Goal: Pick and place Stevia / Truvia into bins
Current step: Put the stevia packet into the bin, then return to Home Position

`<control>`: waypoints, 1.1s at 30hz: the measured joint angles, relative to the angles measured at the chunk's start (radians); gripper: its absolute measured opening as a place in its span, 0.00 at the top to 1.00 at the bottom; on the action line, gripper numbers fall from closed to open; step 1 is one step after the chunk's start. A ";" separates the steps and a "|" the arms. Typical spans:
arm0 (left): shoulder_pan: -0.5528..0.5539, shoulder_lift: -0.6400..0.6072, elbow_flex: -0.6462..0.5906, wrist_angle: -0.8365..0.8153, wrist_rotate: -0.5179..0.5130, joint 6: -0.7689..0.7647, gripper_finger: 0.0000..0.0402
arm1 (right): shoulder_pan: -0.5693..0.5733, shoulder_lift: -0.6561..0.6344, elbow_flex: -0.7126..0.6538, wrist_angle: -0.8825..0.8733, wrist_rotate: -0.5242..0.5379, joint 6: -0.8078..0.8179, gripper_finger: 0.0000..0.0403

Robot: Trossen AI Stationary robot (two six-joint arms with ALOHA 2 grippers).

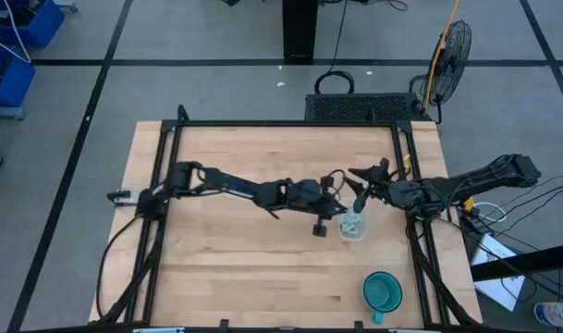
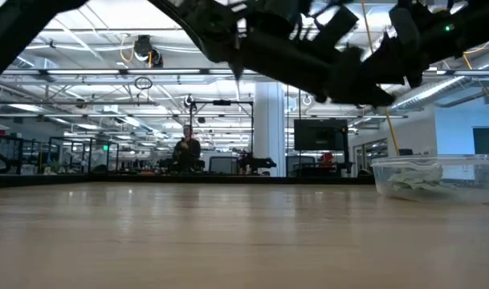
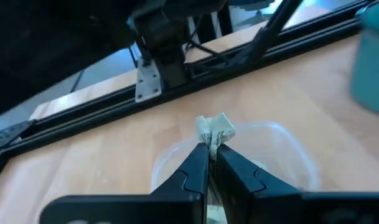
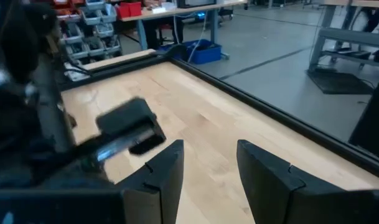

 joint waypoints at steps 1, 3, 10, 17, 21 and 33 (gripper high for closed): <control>0.000 0.025 0.024 -0.001 -0.006 -0.002 0.92 | 0.000 -0.010 -0.011 -0.001 0.003 0.002 0.65; 0.001 0.057 0.066 -0.034 -0.010 -0.004 0.91 | 0.000 -0.027 -0.029 0.001 0.003 0.003 0.65; 0.001 0.077 0.115 -0.092 -0.011 -0.025 0.71 | 0.000 -0.077 -0.082 0.001 -0.003 0.011 0.65; -0.004 0.072 0.115 -0.109 -0.011 -0.078 0.53 | 0.000 -0.089 -0.083 0.048 -0.010 0.009 0.65; -0.006 -0.007 0.114 -0.301 -0.012 -0.137 0.50 | 0.000 -0.095 -0.083 0.089 -0.088 -0.030 0.65; 0.019 -0.549 0.115 -1.179 -0.141 -0.211 0.50 | 0.053 -0.207 -0.083 0.189 -0.267 -0.257 0.65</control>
